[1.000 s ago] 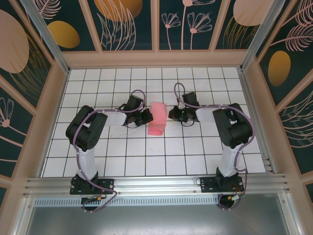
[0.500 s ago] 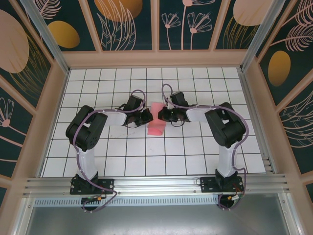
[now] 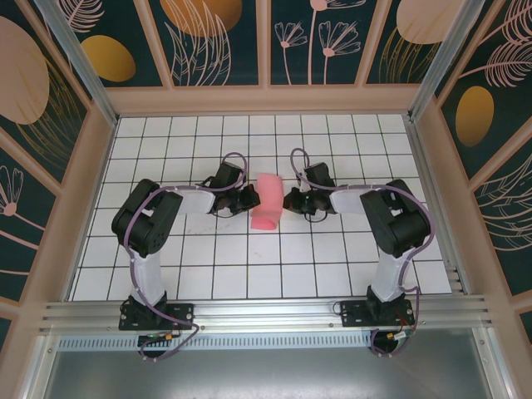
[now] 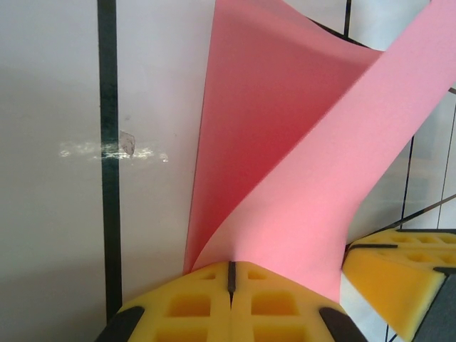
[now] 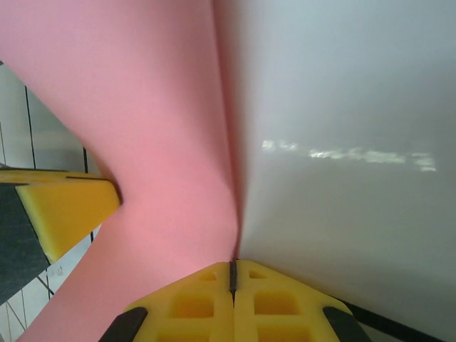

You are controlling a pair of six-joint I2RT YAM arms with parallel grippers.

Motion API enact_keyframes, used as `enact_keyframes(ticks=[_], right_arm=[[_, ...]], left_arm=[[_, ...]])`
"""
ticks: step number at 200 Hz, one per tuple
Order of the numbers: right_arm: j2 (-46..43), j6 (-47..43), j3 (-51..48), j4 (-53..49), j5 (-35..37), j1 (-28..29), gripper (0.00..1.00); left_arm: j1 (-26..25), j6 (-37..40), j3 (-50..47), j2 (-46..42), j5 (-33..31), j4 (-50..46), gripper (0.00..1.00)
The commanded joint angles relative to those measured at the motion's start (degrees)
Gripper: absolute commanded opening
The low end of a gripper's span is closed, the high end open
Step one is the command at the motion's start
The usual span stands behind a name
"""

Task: Fold a paper plane with a square sheet of paper (pick it up from the middle)
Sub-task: Fold the square sheet of paper in half at the center of the table.

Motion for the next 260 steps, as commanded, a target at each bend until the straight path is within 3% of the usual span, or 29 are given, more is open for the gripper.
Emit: enact_keyframes(ticks=[1, 86, 163, 218, 260], right_arm=[[-3.2, 0.3, 2.2, -0.2, 0.2, 0.3, 0.00], [8.9, 0.8, 13.9, 2.8, -2.7, 2.1, 0.00], [13.7, -0.9, 14.7, 4.3, -1.1, -3.9, 0.00], [13.4, -0.5, 19.3, 1.9, 2.3, -6.0, 0.00], [10.9, -0.7, 19.7, 2.4, -1.0, -4.0, 0.00]], left_arm=[[0.5, 1.0, -3.8, 5.9, -9.9, -13.1, 0.01], [0.5, 1.2, -3.6, 5.8, -9.4, -13.4, 0.01], [0.5, 2.8, -3.9, 6.3, -9.0, -14.2, 0.00], [0.5, 3.0, -3.9, 6.3, -8.8, -14.2, 0.00], [0.5, 3.0, -3.8, 6.3, -9.0, -14.2, 0.00]])
